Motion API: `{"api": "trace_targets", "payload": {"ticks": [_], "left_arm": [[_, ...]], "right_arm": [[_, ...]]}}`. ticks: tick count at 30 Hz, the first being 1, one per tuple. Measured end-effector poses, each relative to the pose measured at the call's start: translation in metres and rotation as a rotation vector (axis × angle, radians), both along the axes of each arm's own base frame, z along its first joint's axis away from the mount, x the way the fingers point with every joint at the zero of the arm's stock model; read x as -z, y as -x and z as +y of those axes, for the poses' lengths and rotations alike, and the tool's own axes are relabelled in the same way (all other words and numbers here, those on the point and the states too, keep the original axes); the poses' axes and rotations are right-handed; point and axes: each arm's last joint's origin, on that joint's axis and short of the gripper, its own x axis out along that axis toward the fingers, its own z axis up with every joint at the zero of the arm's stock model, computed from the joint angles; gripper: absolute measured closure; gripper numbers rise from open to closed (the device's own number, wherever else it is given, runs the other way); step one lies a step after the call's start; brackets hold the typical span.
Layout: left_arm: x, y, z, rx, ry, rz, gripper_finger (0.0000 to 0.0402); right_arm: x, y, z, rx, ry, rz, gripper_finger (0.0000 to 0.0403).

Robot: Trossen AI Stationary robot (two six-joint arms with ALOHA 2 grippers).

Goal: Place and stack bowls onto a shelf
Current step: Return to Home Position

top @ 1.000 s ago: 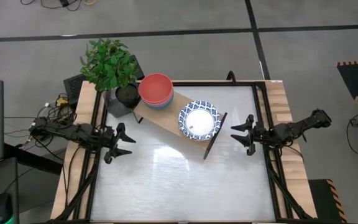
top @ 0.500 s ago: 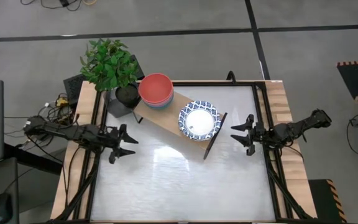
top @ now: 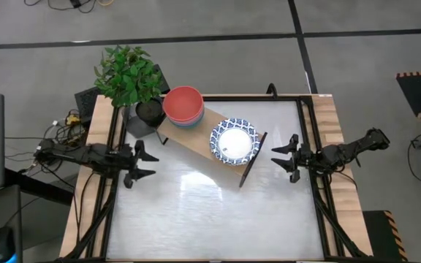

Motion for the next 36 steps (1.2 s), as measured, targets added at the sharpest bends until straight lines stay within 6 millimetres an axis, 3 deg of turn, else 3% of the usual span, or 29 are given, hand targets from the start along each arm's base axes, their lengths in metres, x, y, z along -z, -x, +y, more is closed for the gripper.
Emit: {"api": "trace_targets", "payload": {"ticks": [5,12,25,30,36], "left_arm": [[0.0084,-0.0020,0.0007,-0.039,-0.015,0.094,0.0168],[0.0047,0.0000,0.0074,-0.258,-0.144,0.056,0.0168],[0.0048,0.0000,0.0074,-0.255,-0.169,0.058,0.0168],[0.0048,-0.0001,0.0061,-0.210,-0.194,0.057,0.0168],[0.0017,-0.0008,-0.0011,0.026,-0.216,-0.031,0.0168]], "right_arm": [[0.0008,-0.0004,0.0002,0.000,0.004,0.007,0.0192],[0.0013,-0.0009,0.0004,0.000,0.006,0.014,0.0192],[0.0013,-0.0009,0.0004,0.001,0.031,0.018,0.0192],[0.0013,-0.0009,0.0004,0.001,0.031,0.018,0.0192],[0.0013,-0.0009,0.0004,0.001,0.031,0.018,0.0192]]}}
